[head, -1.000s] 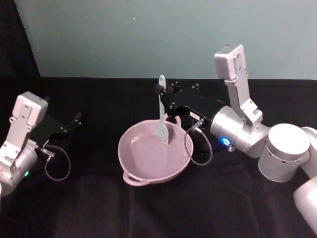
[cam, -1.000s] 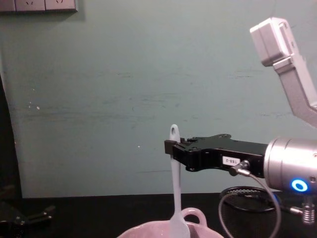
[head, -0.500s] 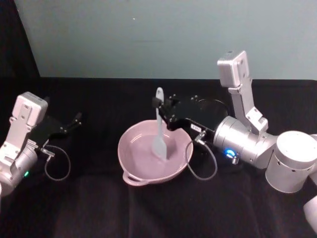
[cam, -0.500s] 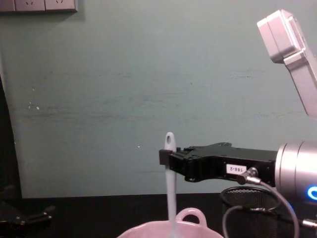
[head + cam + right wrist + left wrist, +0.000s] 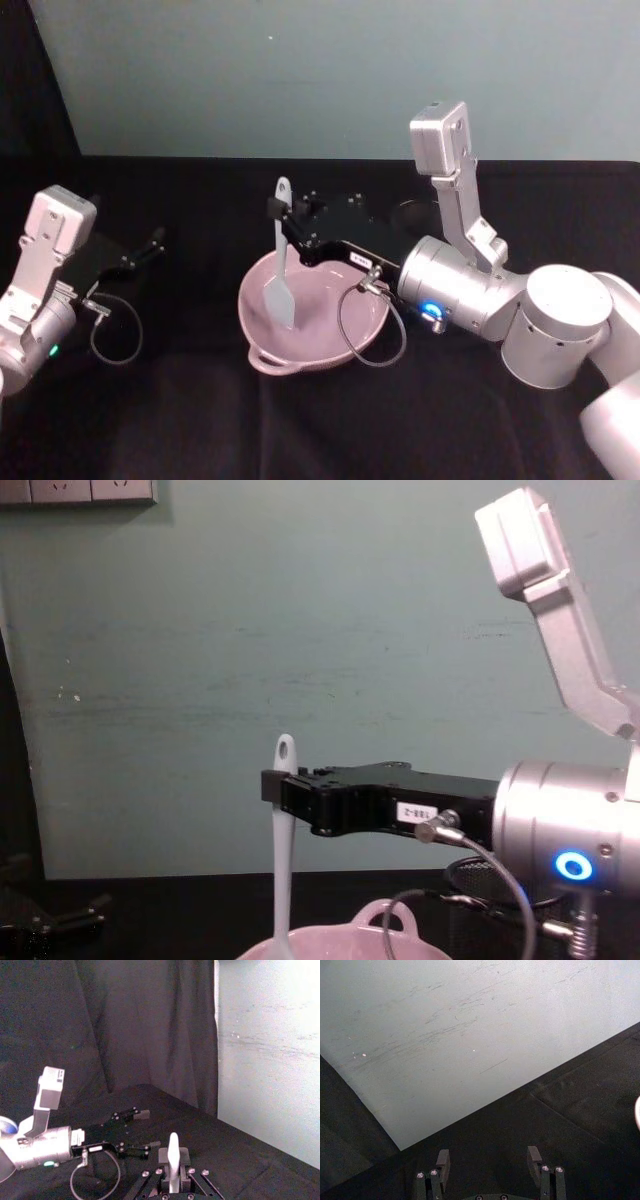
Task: Use the one hand to pick up the spoon and stir the clear water in the bowl.
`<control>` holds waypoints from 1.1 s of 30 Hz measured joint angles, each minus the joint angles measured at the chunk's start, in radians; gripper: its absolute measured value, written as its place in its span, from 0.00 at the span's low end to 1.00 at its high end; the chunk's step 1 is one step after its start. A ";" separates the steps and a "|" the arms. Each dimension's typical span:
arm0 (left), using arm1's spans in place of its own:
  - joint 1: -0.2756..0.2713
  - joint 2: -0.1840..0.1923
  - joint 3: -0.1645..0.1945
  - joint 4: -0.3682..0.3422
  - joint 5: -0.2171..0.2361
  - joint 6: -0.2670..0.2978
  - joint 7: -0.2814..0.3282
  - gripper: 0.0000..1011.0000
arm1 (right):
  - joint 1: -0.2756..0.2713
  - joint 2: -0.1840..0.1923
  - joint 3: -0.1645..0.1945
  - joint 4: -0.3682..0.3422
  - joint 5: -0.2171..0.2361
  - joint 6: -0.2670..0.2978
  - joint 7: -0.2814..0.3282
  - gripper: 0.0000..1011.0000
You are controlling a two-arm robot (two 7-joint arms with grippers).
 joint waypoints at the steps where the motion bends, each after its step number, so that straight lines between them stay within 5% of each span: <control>1: 0.000 0.000 0.000 0.000 0.000 0.000 0.000 1.00 | 0.003 -0.003 -0.001 0.006 0.000 -0.003 0.000 0.12; 17: 0.000 0.000 0.000 0.000 0.000 0.000 0.000 1.00 | 0.054 -0.051 0.044 0.131 -0.022 -0.086 -0.065 0.12; 33: 0.000 0.000 0.000 0.000 0.000 0.000 0.000 1.00 | 0.001 0.010 0.078 0.026 -0.022 -0.006 -0.066 0.12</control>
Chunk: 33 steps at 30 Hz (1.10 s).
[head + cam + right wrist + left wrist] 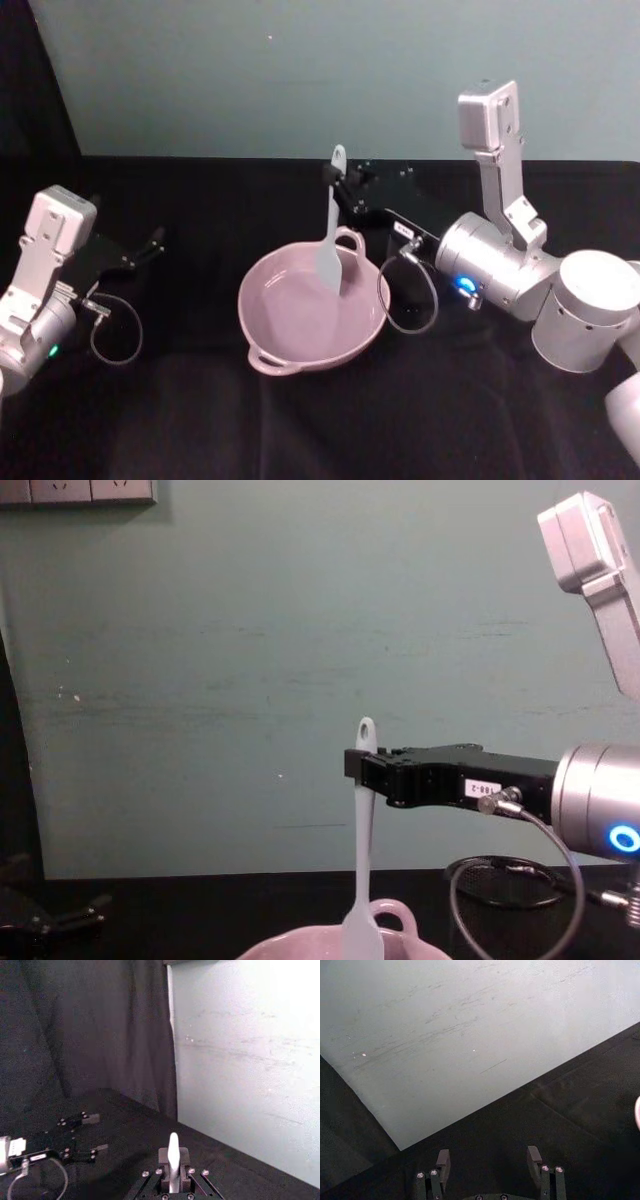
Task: Use the one hand to pick up the spoon and stir the clear water in the bowl.
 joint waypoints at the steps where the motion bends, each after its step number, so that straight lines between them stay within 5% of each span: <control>1: 0.000 0.000 0.000 0.000 0.000 0.000 0.000 1.00 | -0.002 0.002 0.000 -0.003 0.003 0.004 0.003 0.12; 22: 0.000 0.000 0.000 0.000 0.000 0.000 0.000 1.00 | 0.012 -0.011 -0.046 0.024 0.048 -0.005 0.048 0.12; 33: 0.000 0.000 0.000 0.000 0.000 0.000 0.000 1.00 | 0.051 -0.035 -0.045 0.100 -0.003 -0.061 0.007 0.12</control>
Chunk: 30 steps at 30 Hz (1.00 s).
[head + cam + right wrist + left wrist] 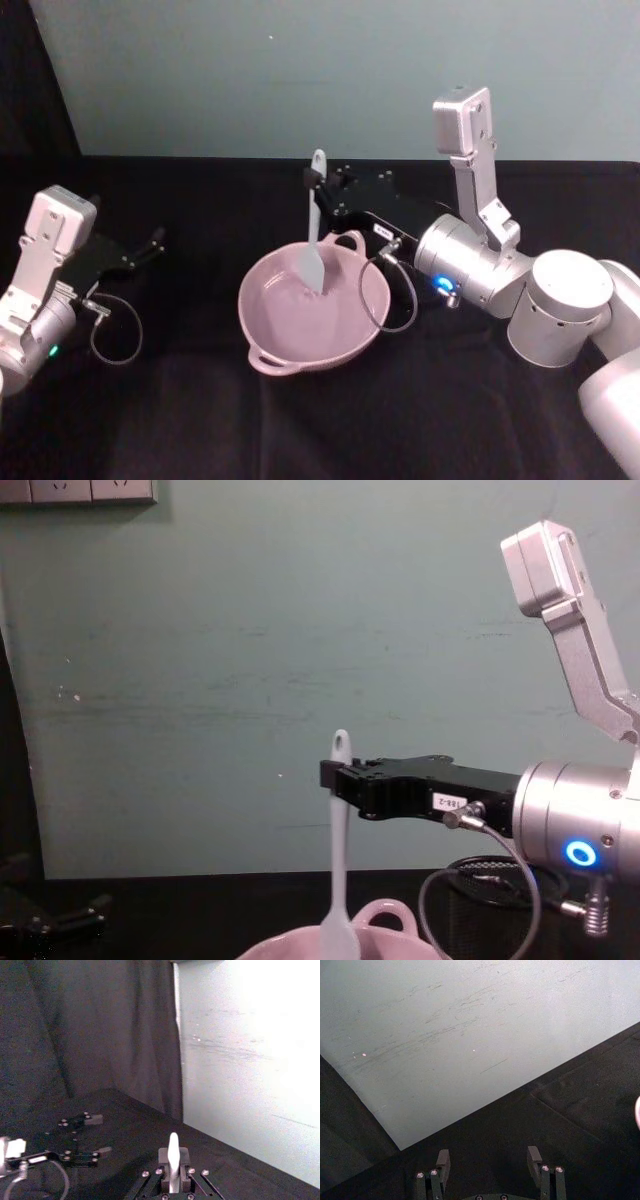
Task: Use the one hand to pick up the spoon and stir the clear water in the bowl.
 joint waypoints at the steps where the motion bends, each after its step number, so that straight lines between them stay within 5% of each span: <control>1: 0.000 0.000 0.000 0.000 0.000 0.000 0.000 1.00 | 0.000 0.001 0.002 0.000 -0.005 0.000 -0.004 0.12; 13: 0.000 0.000 0.000 0.000 0.000 0.000 0.000 1.00 | -0.044 0.047 0.030 -0.093 -0.029 0.093 -0.023 0.12; 23: 0.000 0.000 0.000 0.000 0.000 0.000 0.000 1.00 | -0.085 0.079 0.022 -0.178 0.029 0.141 0.031 0.12; 30: 0.000 0.000 0.000 0.000 0.000 0.000 0.000 1.00 | -0.078 0.065 -0.010 -0.166 0.073 0.140 0.063 0.12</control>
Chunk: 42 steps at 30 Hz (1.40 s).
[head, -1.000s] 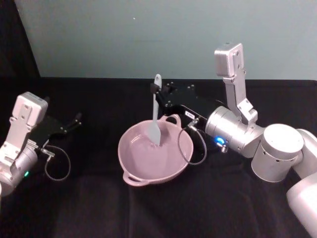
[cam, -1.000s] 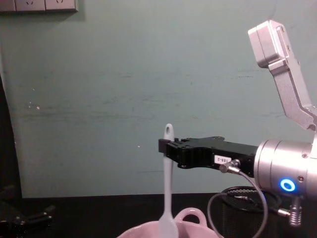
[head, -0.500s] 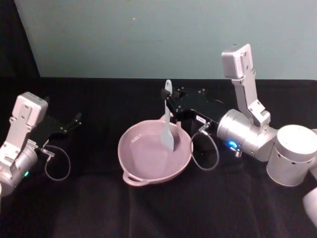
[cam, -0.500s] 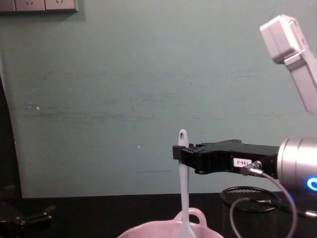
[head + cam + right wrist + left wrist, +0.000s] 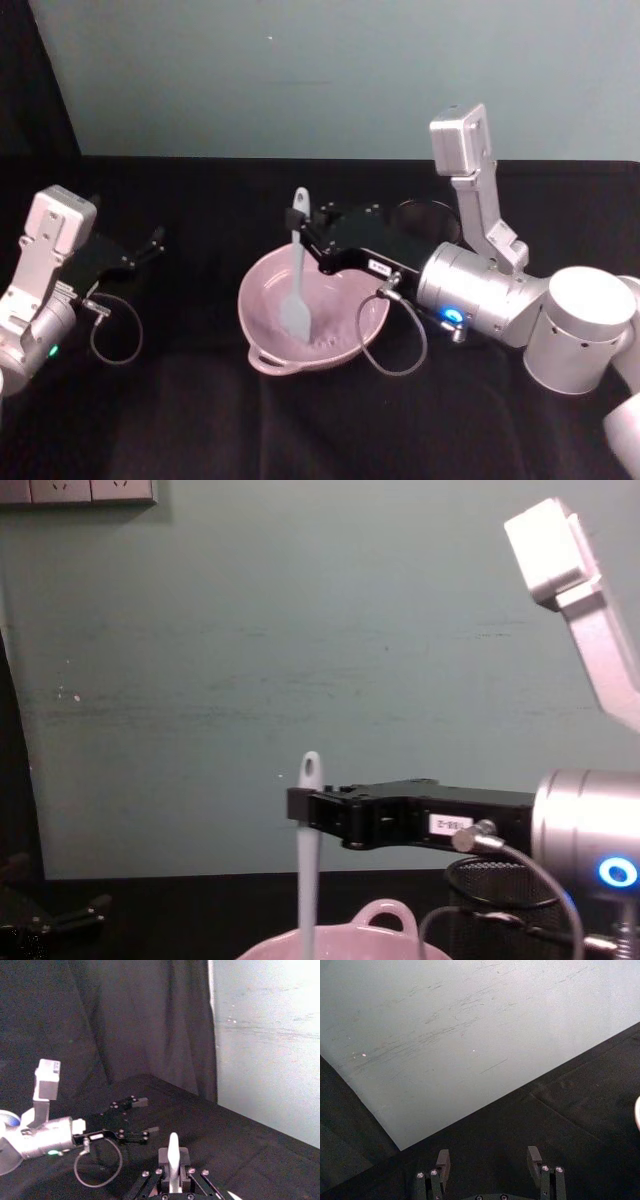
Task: Use the one hand to pick up the spoon and stir the clear water in the bowl.
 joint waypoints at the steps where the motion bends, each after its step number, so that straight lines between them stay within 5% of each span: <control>1: 0.000 0.000 0.000 0.000 0.000 0.000 0.000 1.00 | 0.006 -0.007 -0.007 0.010 0.005 -0.005 0.004 0.12; 12: 0.000 0.000 0.000 0.000 0.000 0.000 0.000 1.00 | 0.066 -0.057 -0.030 0.123 0.000 -0.076 -0.020 0.12; 21: 0.000 0.000 0.000 0.000 0.000 0.000 0.000 1.00 | 0.095 -0.075 -0.005 0.190 -0.044 -0.116 -0.073 0.12; 42: 0.000 0.000 0.000 0.000 0.000 0.000 0.000 1.00 | 0.018 -0.014 0.066 0.031 -0.009 -0.043 -0.083 0.12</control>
